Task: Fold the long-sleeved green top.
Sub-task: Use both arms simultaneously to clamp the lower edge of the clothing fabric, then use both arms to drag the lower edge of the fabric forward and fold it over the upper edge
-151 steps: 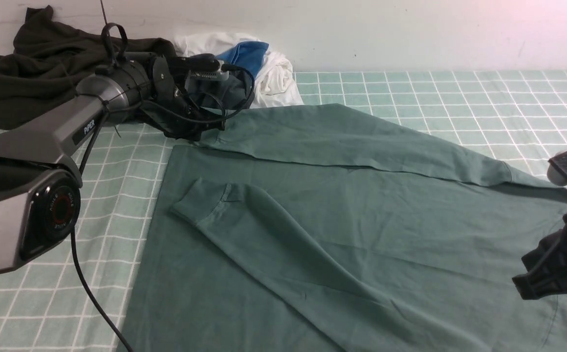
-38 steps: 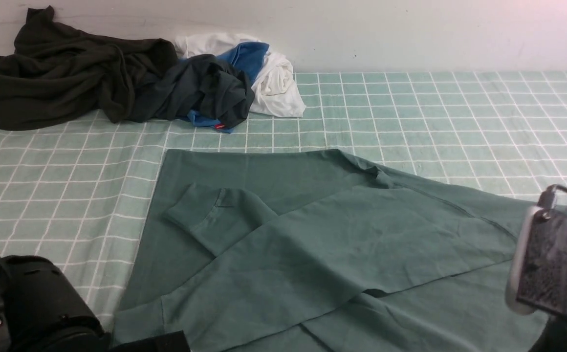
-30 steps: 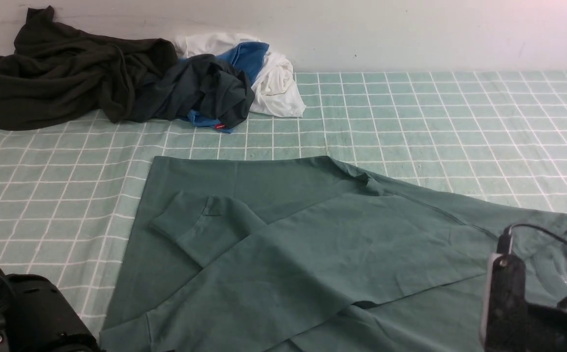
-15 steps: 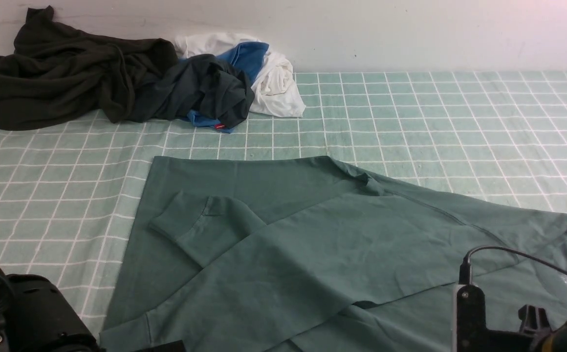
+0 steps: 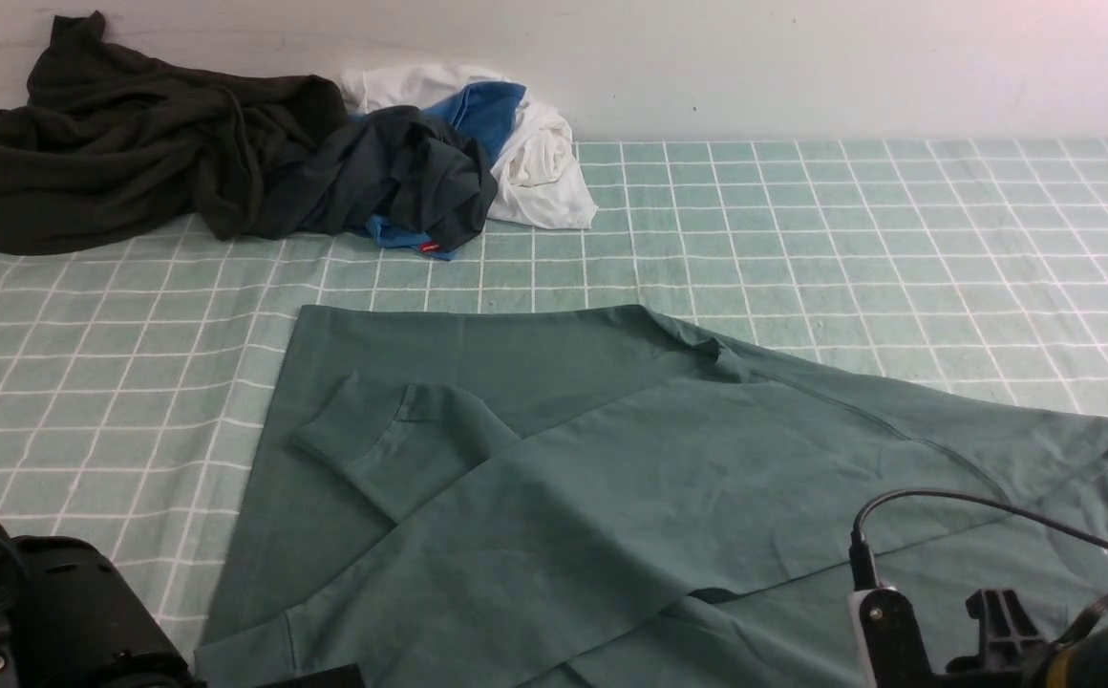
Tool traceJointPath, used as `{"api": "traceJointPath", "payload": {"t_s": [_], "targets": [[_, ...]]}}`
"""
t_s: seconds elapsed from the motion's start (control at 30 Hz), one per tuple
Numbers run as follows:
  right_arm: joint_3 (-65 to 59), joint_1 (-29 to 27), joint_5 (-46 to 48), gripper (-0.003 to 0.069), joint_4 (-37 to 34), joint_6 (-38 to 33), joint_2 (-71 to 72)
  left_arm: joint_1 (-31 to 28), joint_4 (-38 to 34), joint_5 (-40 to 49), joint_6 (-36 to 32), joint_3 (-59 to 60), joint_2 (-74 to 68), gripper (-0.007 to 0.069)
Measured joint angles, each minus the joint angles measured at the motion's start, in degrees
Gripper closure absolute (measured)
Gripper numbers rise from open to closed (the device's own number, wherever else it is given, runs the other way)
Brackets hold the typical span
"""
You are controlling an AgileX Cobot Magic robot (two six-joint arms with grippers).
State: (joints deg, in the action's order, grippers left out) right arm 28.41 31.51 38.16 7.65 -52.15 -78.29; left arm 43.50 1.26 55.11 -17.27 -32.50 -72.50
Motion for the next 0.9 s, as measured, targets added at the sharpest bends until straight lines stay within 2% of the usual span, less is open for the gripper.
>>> {"api": "traceJointPath", "payload": {"t_s": [0.17, 0.27, 0.37, 0.47, 0.77, 0.9], "targets": [[0.19, 0.00, 0.66, 0.0347, -0.56, -1.52, -1.65, 0.00, 0.00, -0.06, 0.00, 0.00, 0.00, 0.0618], [0.52, 0.00, 1.84, 0.0429, -1.37, -1.63, -2.36, 0.00, 0.00, -0.06, 0.00, 0.00, 0.00, 0.0618], [0.59, 0.00, 2.66, 0.0565, -2.00, -1.63, -2.34, 0.00, 0.00, 0.13, -0.05, 0.00, 0.00, 0.0618], [0.54, 0.00, 2.11, 0.0638, -2.00, -1.63, -1.58, 0.00, 0.00, 0.58, -0.05, 0.00, 0.00, 0.0618], [7.78, 0.00, 8.68, 0.0648, -0.66, 0.56, 3.12, -0.47, 3.04, 6.83, 2.17, -7.63, 0.00, 0.0618], [17.27, -1.81, 10.21, 0.0648, -0.46, 0.73, 2.08, -6.81, 5.22, 7.87, 2.01, -16.95, -0.75, 0.0617]]}}
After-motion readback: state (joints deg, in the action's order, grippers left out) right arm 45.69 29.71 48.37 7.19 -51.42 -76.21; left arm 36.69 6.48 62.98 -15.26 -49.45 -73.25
